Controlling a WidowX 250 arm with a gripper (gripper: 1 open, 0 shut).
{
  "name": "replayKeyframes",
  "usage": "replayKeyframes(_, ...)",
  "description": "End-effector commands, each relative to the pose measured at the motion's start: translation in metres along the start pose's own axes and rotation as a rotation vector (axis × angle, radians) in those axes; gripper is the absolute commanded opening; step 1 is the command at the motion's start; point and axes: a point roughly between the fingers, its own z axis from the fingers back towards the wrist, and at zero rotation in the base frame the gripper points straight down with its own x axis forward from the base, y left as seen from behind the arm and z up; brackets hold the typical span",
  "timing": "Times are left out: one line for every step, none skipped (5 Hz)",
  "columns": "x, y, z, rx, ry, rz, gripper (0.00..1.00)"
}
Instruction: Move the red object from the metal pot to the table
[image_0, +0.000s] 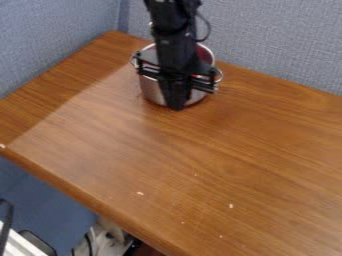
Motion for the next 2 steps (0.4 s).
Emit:
replayKeyframes(0.009,-0.018,0.012,-0.033,-0.040,-0.063,0.00)
replayKeyframes(0.008,-0.052,0.001,-0.058,-0.011,-0.164,1.00)
